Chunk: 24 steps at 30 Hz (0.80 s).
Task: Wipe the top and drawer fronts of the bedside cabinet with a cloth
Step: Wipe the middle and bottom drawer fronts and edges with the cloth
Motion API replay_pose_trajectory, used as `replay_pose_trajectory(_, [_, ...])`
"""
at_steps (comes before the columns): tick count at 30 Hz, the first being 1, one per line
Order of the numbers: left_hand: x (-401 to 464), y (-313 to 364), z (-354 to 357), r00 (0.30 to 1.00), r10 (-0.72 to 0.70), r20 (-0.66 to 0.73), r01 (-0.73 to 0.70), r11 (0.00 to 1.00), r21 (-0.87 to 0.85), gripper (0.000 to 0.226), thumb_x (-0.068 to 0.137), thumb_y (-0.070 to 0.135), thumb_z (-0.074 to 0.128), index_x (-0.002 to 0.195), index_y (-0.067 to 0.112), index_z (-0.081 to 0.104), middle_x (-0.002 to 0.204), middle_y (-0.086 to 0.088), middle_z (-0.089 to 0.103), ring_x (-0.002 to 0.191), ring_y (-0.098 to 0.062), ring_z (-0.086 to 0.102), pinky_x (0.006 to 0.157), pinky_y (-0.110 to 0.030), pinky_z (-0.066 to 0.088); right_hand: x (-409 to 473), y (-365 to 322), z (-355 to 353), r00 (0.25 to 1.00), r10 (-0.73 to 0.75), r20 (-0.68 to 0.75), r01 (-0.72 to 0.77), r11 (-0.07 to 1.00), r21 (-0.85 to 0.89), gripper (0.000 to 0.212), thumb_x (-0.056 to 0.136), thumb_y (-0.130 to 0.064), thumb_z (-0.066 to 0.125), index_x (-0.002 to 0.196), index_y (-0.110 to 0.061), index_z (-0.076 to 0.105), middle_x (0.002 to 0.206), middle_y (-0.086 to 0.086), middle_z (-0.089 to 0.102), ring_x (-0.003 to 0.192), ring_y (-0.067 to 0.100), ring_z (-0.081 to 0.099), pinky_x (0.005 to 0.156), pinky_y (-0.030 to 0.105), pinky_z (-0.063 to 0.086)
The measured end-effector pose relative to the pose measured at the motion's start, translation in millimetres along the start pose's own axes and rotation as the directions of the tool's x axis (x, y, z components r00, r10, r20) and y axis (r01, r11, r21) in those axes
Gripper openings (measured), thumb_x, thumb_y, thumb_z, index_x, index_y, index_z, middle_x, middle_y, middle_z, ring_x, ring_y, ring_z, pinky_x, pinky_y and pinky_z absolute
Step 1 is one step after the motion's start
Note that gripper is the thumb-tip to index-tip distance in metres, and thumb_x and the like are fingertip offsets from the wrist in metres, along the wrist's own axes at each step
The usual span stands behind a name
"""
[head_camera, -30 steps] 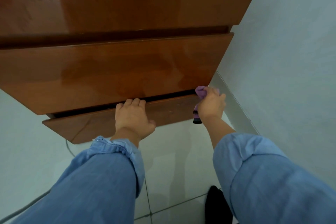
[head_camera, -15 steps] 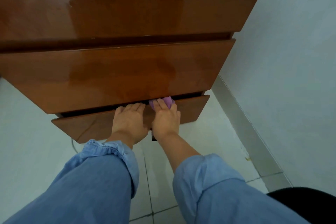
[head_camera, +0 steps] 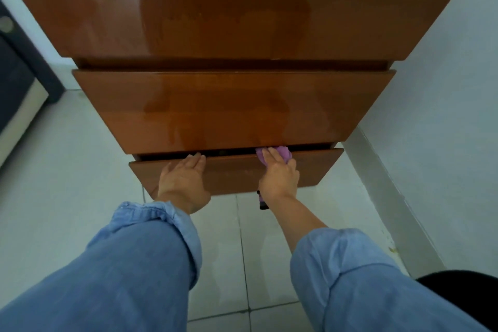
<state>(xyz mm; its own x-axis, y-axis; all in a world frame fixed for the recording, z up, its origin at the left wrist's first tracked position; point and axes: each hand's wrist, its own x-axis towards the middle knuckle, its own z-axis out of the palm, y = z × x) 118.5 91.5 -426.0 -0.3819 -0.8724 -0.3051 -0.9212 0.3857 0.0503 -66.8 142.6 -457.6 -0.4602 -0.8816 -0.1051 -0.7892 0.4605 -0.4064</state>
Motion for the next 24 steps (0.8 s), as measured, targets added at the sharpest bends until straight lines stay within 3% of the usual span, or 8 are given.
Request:
replay_pose_trajectory(5, [-1.3,-12.1,3.5,0.999,-0.003,-0.045,0.004,1.000,0.004,0.078,0.087,0.031,0.050,0.153,0.022,0.008,0.160,0.008,0.007,0.147,-0.009,0.008,0.119,-0.039,0.010,-9.0,-49.1,14.7,0.983,-0.158,0.089,0.158,0.987,0.012,0.066,0.085,-0.005,0.046,0.144,-0.031,0.033,0.153,-0.015,0.028,0.136,0.029,0.021,0.104,0.036,0.032])
replay_pose_trajectory(11, [-16.0,-59.9,12.1,0.977,-0.203,-0.063,0.203,0.979,-0.005,0.077,0.087,0.028,0.046,0.153,0.020,0.007,0.161,0.005,0.005,0.147,-0.012,0.006,0.119,-0.044,0.004,-21.1,-110.5,38.8,0.930,-0.295,0.221,0.292,0.955,0.046,0.067,0.086,-0.007,0.048,0.146,-0.030,0.029,0.154,-0.014,0.025,0.138,0.033,0.017,0.105,0.040,0.029])
replay_pose_trajectory(21, [-26.9,-90.7,16.9,0.969,-0.237,-0.072,0.225,0.963,-0.149,0.080,0.086,0.025,0.050,0.153,0.018,0.007,0.161,0.006,0.002,0.146,-0.013,0.014,0.119,-0.041,0.009,-24.1,-116.8,46.2,0.935,-0.277,0.221,0.269,0.961,0.068,0.073,0.086,-0.004,0.053,0.147,-0.034,0.027,0.154,-0.019,0.023,0.140,0.028,0.015,0.105,0.036,0.026])
replay_pose_trajectory(24, [-30.6,-96.2,15.5,0.966,-0.242,-0.090,0.200,0.923,-0.329,0.079,0.086,0.024,0.051,0.153,0.020,0.009,0.161,0.004,0.007,0.142,-0.019,0.026,0.117,-0.040,0.017,-27.3,-120.1,47.9,0.944,-0.262,0.202,0.255,0.965,0.057,0.069,0.088,-0.004,0.047,0.147,-0.033,0.026,0.155,-0.017,0.021,0.142,0.029,0.012,0.107,0.035,0.025])
